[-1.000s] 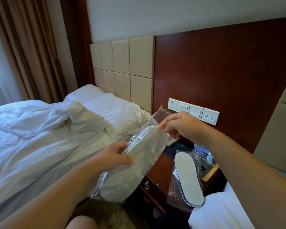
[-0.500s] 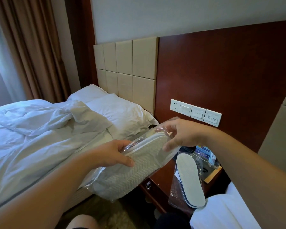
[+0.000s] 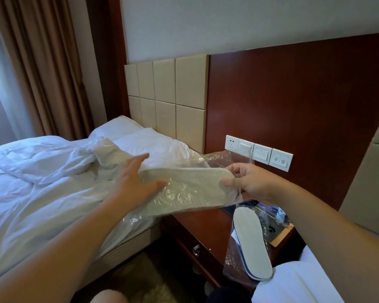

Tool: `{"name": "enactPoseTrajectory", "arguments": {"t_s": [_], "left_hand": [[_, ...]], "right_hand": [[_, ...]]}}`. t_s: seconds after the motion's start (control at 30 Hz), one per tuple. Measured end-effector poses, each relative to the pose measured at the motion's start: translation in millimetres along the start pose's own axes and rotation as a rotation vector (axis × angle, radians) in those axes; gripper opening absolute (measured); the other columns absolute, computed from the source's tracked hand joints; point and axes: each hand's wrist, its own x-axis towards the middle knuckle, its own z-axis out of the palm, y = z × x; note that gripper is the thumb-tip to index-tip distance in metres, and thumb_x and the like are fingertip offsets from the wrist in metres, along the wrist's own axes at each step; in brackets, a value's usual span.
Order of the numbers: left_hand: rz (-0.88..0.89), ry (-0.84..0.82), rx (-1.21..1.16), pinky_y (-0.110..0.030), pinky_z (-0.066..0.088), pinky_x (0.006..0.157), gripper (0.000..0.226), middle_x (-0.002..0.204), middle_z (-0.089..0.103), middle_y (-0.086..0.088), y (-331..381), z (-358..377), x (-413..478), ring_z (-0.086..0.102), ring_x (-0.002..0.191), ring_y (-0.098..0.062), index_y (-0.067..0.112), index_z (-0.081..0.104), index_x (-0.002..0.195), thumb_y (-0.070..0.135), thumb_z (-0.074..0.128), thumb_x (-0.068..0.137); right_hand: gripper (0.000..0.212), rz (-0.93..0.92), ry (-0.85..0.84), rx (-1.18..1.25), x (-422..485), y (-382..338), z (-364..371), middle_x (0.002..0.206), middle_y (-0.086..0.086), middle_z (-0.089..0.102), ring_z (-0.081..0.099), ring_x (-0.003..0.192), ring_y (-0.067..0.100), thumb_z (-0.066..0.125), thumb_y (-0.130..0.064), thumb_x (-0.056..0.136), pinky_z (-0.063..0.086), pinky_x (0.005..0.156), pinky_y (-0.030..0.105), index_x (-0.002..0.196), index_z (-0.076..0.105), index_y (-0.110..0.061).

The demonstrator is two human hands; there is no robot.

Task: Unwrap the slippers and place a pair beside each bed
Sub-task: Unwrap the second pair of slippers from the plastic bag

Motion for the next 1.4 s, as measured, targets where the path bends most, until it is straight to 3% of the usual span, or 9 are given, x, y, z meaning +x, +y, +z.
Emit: {"name": "enactPoseTrajectory", "arguments": {"t_s": [0.17,0.27,0.43,0.53,0.7,0.8,1.0,1.2,1.4], "left_hand": [[-0.080,0.337,-0.062,-0.039,0.003,0.120,0.118,0.167,0.004,0.005,-19.4,-6.1,-2.0,0.001,0.154,-0.017,0.037,0.009,0.156,0.082,0.062,0.060],[-0.272,0.380,-0.402,-0.044,0.012,0.124,0.127,0.166,0.010,0.002,-18.1,1.1,-7.5,0.007,0.153,-0.015,0.037,0.006,0.157,0.082,0.066,0.055],[-0.496,0.015,-0.992,-0.048,0.045,0.101,0.110,0.155,0.039,-0.001,-3.2,26.5,-17.3,0.047,0.129,-0.025,0.033,0.023,0.155,0.061,0.081,0.066],[-0.488,-0.181,-1.062,-0.049,0.051,0.098,0.119,0.135,0.057,-0.005,13.6,43.9,-18.9,0.062,0.115,-0.026,0.026,0.028,0.154,0.057,0.085,0.055],[-0.465,-0.155,-1.098,-0.040,0.062,0.068,0.065,0.108,0.078,-0.006,26.7,66.5,-12.1,0.076,0.094,-0.026,0.015,0.053,0.131,0.017,0.086,0.075],[-0.444,-0.162,-1.104,-0.041,0.062,0.066,0.072,0.106,0.079,-0.004,26.6,73.5,-10.2,0.077,0.092,-0.026,0.021,0.050,0.128,0.019,0.091,0.069],[-0.396,-0.139,-1.154,-0.046,0.062,0.069,0.105,0.102,0.079,-0.004,24.0,74.7,-7.2,0.077,0.093,-0.030,0.032,0.042,0.123,0.033,0.102,0.037],[-0.433,0.080,-1.195,-0.045,0.063,0.061,0.067,0.093,0.079,-0.001,20.8,58.0,5.7,0.078,0.082,-0.024,0.033,0.047,0.107,0.021,0.095,0.063],[-0.436,0.096,-1.183,-0.053,0.062,0.078,0.088,0.092,0.079,0.003,17.4,47.2,13.2,0.078,0.084,-0.021,0.030,0.037,0.134,0.023,0.093,0.066]], "right_hand": [[0.028,0.009,0.084,0.238,-2.2,13.5,-0.5,0.109,0.013,0.070,0.073,0.091,0.027,0.070,-0.017,0.085,0.061,0.069,0.044,0.112,0.063,-0.010],[0.024,0.021,0.108,0.415,-2.8,18.7,5.9,0.116,0.017,0.067,0.071,0.097,0.032,0.063,-0.013,0.091,0.060,0.074,0.048,0.114,0.058,-0.007],[0.020,0.021,0.099,0.738,-2.9,28.4,33.7,0.113,0.026,0.069,0.068,0.101,0.040,0.053,-0.004,0.096,0.057,0.080,0.056,0.116,0.053,-0.002],[0.028,0.036,0.041,0.836,-1.6,36.4,55.4,0.115,0.027,0.068,0.066,0.106,0.042,0.052,0.000,0.095,0.056,0.080,0.057,0.122,0.051,-0.002],[0.053,-0.019,-0.004,0.654,-1.6,41.9,79.8,0.113,0.017,0.071,0.069,0.099,0.037,0.071,0.003,0.080,0.060,0.070,0.046,0.125,0.056,-0.019],[0.064,-0.069,0.039,0.583,-3.1,38.6,83.5,0.110,0.011,0.074,0.071,0.096,0.029,0.084,-0.009,0.066,0.056,0.064,0.032,0.124,0.060,-0.020],[0.063,-0.097,0.067,0.547,-5.0,34.5,81.7,0.108,0.010,0.074,0.071,0.097,0.030,0.085,-0.011,0.064,0.058,0.075,0.039,0.122,0.062,-0.016],[0.055,-0.072,-0.008,0.515,-7.8,33.6,73.3,0.110,0.008,0.074,0.071,0.096,0.030,0.081,-0.013,0.072,0.061,0.068,0.042,0.122,0.060,-0.025],[0.046,-0.118,0.092,0.275,-9.1,32.2,69.6,0.101,-0.003,0.076,0.073,0.088,0.015,0.080,-0.023,0.078,0.058,0.067,0.026,0.121,0.062,-0.021]]}}
